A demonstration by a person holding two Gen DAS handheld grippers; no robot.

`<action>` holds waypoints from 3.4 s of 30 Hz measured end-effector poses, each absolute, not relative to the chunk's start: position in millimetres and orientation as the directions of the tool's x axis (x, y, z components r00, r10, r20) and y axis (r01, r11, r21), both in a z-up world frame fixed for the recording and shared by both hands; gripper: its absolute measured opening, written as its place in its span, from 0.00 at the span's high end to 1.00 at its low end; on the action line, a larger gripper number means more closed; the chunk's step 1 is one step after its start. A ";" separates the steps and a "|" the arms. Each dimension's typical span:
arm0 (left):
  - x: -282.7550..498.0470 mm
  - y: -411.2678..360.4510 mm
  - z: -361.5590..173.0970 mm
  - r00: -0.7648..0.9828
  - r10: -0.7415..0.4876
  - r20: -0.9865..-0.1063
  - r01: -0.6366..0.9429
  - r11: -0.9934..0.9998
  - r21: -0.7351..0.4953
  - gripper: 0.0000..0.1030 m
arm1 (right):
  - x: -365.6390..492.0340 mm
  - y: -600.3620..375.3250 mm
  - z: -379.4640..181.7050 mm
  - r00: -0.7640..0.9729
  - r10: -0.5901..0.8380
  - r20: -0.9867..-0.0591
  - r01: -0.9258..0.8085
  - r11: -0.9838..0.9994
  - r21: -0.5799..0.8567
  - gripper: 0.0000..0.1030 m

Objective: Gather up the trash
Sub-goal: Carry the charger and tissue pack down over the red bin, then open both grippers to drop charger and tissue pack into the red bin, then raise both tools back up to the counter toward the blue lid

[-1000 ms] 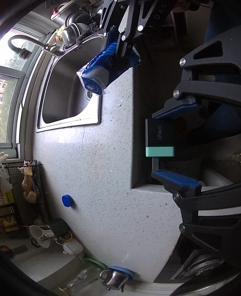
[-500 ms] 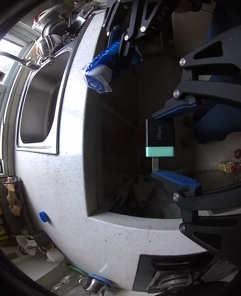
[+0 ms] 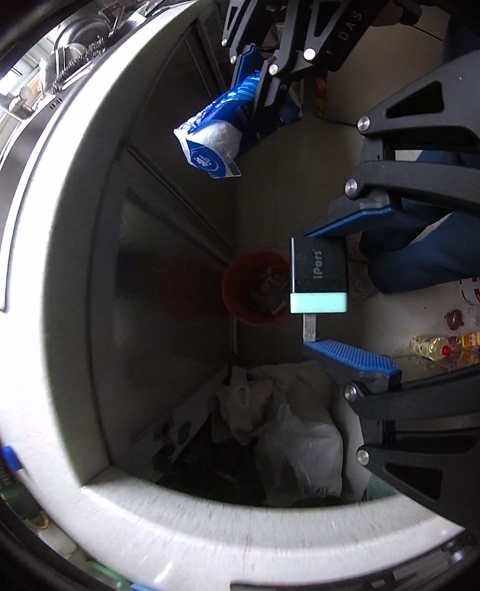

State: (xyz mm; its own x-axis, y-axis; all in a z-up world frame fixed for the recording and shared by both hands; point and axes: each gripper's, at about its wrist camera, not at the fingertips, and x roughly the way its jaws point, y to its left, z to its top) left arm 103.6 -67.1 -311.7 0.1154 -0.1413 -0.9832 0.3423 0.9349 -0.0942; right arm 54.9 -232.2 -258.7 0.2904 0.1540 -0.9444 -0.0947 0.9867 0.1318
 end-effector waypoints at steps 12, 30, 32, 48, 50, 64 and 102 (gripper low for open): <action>132.2 -62.8 -450.3 0.011 -0.124 -0.992 0.315 0.942 -0.114 0.49 | 93.6 -232.5 -376.9 0.210 0.145 -0.967 -0.021 0.989 0.144 0.78; 167.3 -69.2 -637.2 -0.057 -0.130 -0.990 0.314 0.939 -0.141 0.49 | 133.1 -234.2 -547.7 0.147 0.124 -0.981 0.048 0.990 0.133 0.77; 169.2 -69.4 -651.6 -0.075 -0.129 -0.989 0.301 0.942 -0.146 0.49 | 134.2 -235.8 -559.3 0.146 0.125 -0.981 0.048 0.990 0.133 0.77; 183.0 -70.7 -695.1 -0.065 -0.174 -0.983 0.296 0.937 -0.185 0.45 | 130.6 -246.8 -591.3 0.124 0.100 -0.987 0.079 0.991 0.110 0.72; 184.5 -69.0 -693.2 -0.056 -0.191 -0.980 0.291 0.936 -0.199 0.28 | 129.6 -249.1 -592.2 0.122 0.105 -0.987 0.090 0.989 0.116 0.72; 173.4 -64.4 -659.0 0.011 -0.179 -0.984 0.295 0.941 -0.168 0.10 | 119.4 -244.9 -585.2 0.124 0.099 -0.987 0.101 0.989 0.111 0.28; 56.8 -53.2 -257.3 0.302 -0.062 -0.951 0.235 0.972 0.011 0.00 | 21.2 -236.1 -231.1 0.395 0.124 -0.910 -0.088 0.991 0.097 0.04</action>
